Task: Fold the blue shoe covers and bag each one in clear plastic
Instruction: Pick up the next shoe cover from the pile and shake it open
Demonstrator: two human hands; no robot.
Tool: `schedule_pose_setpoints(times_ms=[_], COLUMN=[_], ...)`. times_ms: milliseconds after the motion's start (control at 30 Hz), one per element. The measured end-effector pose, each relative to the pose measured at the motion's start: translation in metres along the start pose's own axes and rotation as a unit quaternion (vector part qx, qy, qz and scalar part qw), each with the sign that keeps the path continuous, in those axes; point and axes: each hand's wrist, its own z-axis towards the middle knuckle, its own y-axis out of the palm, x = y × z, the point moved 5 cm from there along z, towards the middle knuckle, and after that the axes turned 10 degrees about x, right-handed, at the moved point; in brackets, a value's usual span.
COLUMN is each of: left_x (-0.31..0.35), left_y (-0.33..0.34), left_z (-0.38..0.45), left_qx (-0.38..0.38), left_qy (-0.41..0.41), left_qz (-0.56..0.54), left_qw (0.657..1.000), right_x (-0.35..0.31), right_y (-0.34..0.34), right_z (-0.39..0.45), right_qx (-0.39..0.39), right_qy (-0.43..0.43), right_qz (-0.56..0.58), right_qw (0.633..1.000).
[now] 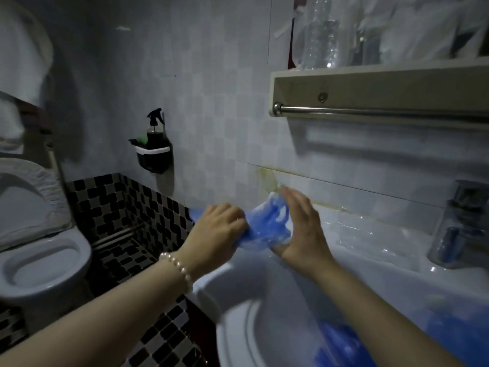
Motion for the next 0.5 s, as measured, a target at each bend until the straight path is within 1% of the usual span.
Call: schedule_pose_setpoints(times_ms=[67,100,167,233,367,433,500], left_x=[0.003,0.003,0.002,0.001,0.003,0.005,0.005], left_y=[0.017,0.024,0.031,0.033,0.027,0.025,0.022], left_z=[-0.028,-0.039,-0.053,-0.059,-0.061,-0.062,-0.065], left_qx=[-0.056,-0.081,-0.119,-0.140,-0.157,-0.149,-0.127], left_qy=[0.002,-0.008,-0.036,-0.046,-0.051,-0.062,-0.085], left_qz=[-0.002,-0.009,-0.030,-0.050,-0.082,-0.092,-0.098], left_qw=[0.998,0.997,0.992,0.988,0.983,0.983,0.983], right_x=[0.001,0.003,0.003,-0.001,-0.010,-0.009,-0.006], right_y=[0.010,0.015,0.021,0.024,0.028,0.029,0.029], right_z=[-0.024,-0.035,-0.046,-0.046,-0.038,-0.034,-0.034], right_qx=[-0.050,-0.073,-0.088,-0.105,-0.162,-0.168,-0.161], right_qy=[-0.091,-0.120,-0.158,-0.187,-0.152,-0.154,-0.160], right_qz=[-0.068,-0.084,-0.084,-0.073,-0.043,-0.059,-0.047], right_qw=[0.992,0.986,0.980,0.974,0.974,0.972,0.973])
